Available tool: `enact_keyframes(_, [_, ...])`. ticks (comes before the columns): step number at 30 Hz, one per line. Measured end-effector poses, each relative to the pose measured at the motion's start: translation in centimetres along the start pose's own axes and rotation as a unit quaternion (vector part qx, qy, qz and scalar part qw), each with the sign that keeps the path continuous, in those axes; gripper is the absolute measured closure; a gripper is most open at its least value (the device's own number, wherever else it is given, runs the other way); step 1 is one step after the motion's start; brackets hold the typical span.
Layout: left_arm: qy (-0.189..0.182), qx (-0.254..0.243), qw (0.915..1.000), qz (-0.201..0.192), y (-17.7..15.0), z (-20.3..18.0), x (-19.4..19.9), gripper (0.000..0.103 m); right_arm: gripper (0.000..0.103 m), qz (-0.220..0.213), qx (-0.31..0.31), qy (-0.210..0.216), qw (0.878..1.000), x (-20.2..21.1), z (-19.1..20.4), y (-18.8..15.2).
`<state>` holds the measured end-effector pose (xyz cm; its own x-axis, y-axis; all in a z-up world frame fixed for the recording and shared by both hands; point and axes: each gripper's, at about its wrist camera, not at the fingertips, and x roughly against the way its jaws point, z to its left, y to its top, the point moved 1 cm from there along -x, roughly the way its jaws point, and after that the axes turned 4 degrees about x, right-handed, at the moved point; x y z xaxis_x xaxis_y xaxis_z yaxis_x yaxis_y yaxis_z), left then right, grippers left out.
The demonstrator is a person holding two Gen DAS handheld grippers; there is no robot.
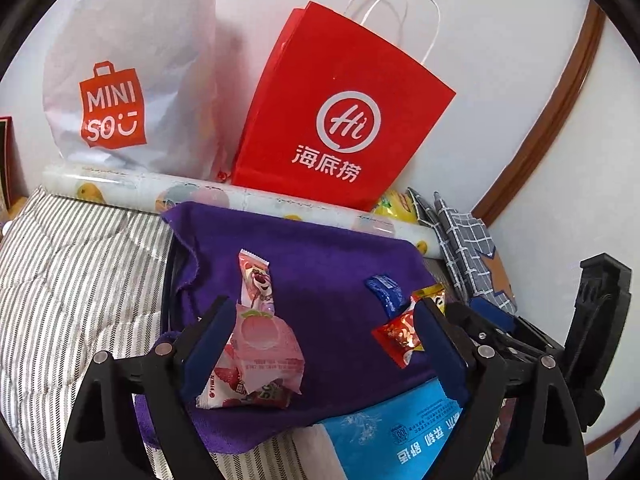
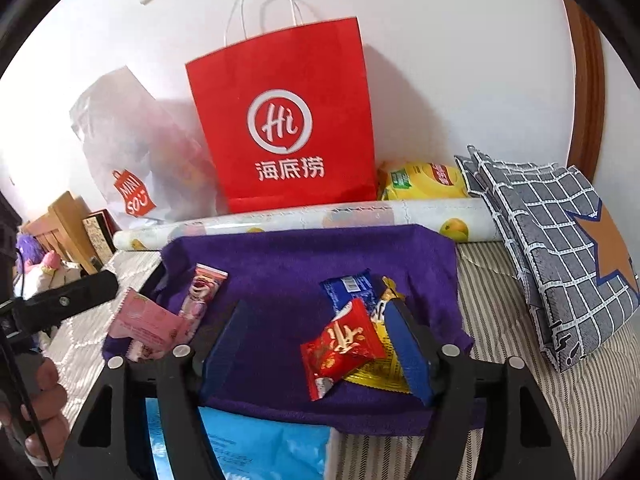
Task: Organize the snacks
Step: 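Withdraw both open grippers from the towel toward the snack pile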
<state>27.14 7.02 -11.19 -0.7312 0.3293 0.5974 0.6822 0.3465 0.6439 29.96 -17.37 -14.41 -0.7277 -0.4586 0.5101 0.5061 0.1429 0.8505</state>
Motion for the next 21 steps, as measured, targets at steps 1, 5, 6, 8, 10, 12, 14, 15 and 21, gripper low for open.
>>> enact_keyframes(1, [-0.003, 0.001, 1.0000, 0.002, 0.0, 0.0, -0.1, 0.013, 0.033, 0.000, 0.002, -0.001, 1.000, 0.4, 0.2, 0.0])
enact_keyframes(5, [-0.010, 0.001, 0.9999, 0.005, 0.0, -0.1, -0.1, 0.013, 0.030, -0.004, 0.002, -0.003, 1.000, 2.2, 0.7, -0.3])
enact_keyframes(6, [-0.012, 0.000, 0.9999, 0.005, 0.0, -0.2, -0.1, 0.013, 0.030, -0.005, 0.000, -0.001, 1.000, 2.8, 0.8, -0.4])
enact_keyframes(8, [-0.016, -0.002, 0.9999, 0.003, 0.0, -0.3, 0.1, 0.013, 0.030, -0.002, -0.008, 0.005, 1.000, 4.3, 1.0, -0.9])
enact_keyframes(10, [-0.018, -0.001, 0.9998, 0.002, 0.0, -0.3, 0.2, 0.014, 0.030, 0.004, -0.018, 0.011, 1.000, 5.6, 1.2, -1.6])
enact_keyframes(12, [-0.024, 0.005, 0.9997, 0.004, 0.1, -0.2, 0.5, 0.019, 0.030, 0.013, -0.023, 0.018, 0.999, 6.7, 1.5, -2.4])
enact_keyframes(14, [-0.026, 0.011, 0.9996, 0.005, 0.3, 0.0, 0.8, 0.023, 0.030, 0.024, -0.016, 0.016, 0.999, 7.9, 2.2, -3.4])
enact_keyframes(15, [-0.027, 0.015, 0.9995, 0.003, 0.4, 0.1, 1.0, 0.024, 0.030, 0.026, -0.012, 0.009, 1.000, 8.4, 2.6, -3.9])
enact_keyframes(21, [-0.041, 0.028, 0.9988, -0.003, 1.1, 0.5, 2.7, 0.029, 0.030, 0.056, -0.023, -0.003, 0.998, 11.3, 3.5, -8.0])
